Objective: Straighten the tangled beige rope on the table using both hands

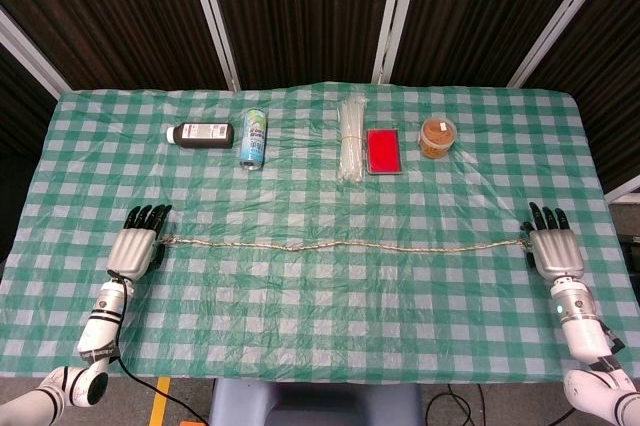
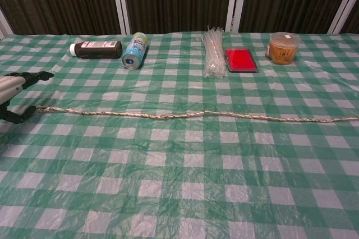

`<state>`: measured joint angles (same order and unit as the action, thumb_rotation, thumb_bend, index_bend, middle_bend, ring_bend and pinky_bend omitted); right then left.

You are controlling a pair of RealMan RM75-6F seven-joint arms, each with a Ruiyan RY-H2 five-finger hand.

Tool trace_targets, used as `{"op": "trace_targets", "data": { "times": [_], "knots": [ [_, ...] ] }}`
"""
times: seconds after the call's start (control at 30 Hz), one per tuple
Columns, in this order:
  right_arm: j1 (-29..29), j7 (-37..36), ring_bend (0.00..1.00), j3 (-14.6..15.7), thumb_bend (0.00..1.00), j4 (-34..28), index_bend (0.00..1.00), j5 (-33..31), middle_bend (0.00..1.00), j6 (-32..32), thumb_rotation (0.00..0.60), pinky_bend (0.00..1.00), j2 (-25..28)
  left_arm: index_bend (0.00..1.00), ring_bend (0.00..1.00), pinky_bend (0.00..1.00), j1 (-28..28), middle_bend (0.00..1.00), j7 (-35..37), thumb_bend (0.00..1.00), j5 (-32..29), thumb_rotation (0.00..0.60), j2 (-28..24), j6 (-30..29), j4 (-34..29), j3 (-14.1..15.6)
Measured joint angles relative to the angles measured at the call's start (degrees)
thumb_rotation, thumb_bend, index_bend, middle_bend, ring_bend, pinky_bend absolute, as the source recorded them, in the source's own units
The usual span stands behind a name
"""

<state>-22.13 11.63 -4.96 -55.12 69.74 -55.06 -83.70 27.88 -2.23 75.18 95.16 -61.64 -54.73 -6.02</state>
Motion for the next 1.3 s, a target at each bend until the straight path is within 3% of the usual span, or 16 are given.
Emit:
{"op": "trace_targets", "data": {
  "times": [0.13, 0.2, 0.27, 0.47, 0.7, 0.9, 1.1, 1.3],
  "knots": [
    [0.32, 0.15, 0.0, -0.09, 0.58, -1.49, 0.17, -0.01, 0.0, -0.38, 0.6, 0.0, 0.92, 0.0, 0.0, 0.03, -0.78, 0.01, 0.28, 0.48, 0.17, 0.6, -1.51, -1.16, -2.48, -0.1],
    [0.71, -0.14, 0.0, -0.19, 0.52, -2.83, 0.05, 0.12, 0.0, -1.15, 0.6, 0.0, 1.69, 0.0, 0.0, 0.03, -1.31, 0.0, 0.43, 0.46, 0.46, 0.6, -2.92, -2.17, -4.36, -0.1],
    [1.2, -0.76, 0.0, -0.25, 0.48, -4.49, 0.0, 0.49, 0.0, -2.35, 0.6, 0.0, 2.61, 0.0, 0.0, 0.03, -1.9, 0.0, 0.57, 0.45, 0.75, 0.6, -4.55, -3.16, -6.42, -0.04],
    [4.4, -3.55, 0.0, -0.05, 0.43, -12.98, 0.0, 3.9, 0.0, -10.98, 0.6, 0.0, 7.15, 0.0, 0.0, 0.02, -5.3, 0.0, 1.55, 0.45, 2.65, 0.6, -12.32, -8.46, -16.35, 0.83],
    [12.13, -4.48, 0.0, 1.5, 0.43, -25.75, 0.0, 10.44, 0.0, -28.58, 0.6, 0.0, 12.8, 0.0, 0.0, 0.0, -12.88, 0.0, 2.99, 0.45, 8.79, 0.6, -23.74, -19.82, -29.41, 4.86],
    [20.95, -1.52, 0.0, 4.26, 0.42, -32.8, 0.0, 14.99, 0.0, -40.18, 0.6, 0.0, 15.33, 0.0, 0.0, 0.0, -20.23, 0.0, 0.69, 0.45, 11.17, 0.6, -25.03, -28.82, -29.83, 7.49],
    [22.15, -0.22, 0.0, 5.85, 0.42, -34.84, 0.0, 17.46, 0.0, -39.87, 0.6, 0.0, 16.76, 0.0, 0.0, 0.0, -21.36, 0.0, -0.86, 0.45, 11.73, 0.6, -25.76, -28.42, -29.64, 8.16],
    [22.55, -0.53, 0.0, 5.54, 0.42, -35.31, 0.0, 17.5, 0.0, -39.0, 0.6, 0.0, 17.44, 0.0, 0.0, 0.0, -21.68, 0.0, 0.1, 0.45, 12.95, 0.6, -26.58, -27.54, -30.18, 8.4]
  ]
}}
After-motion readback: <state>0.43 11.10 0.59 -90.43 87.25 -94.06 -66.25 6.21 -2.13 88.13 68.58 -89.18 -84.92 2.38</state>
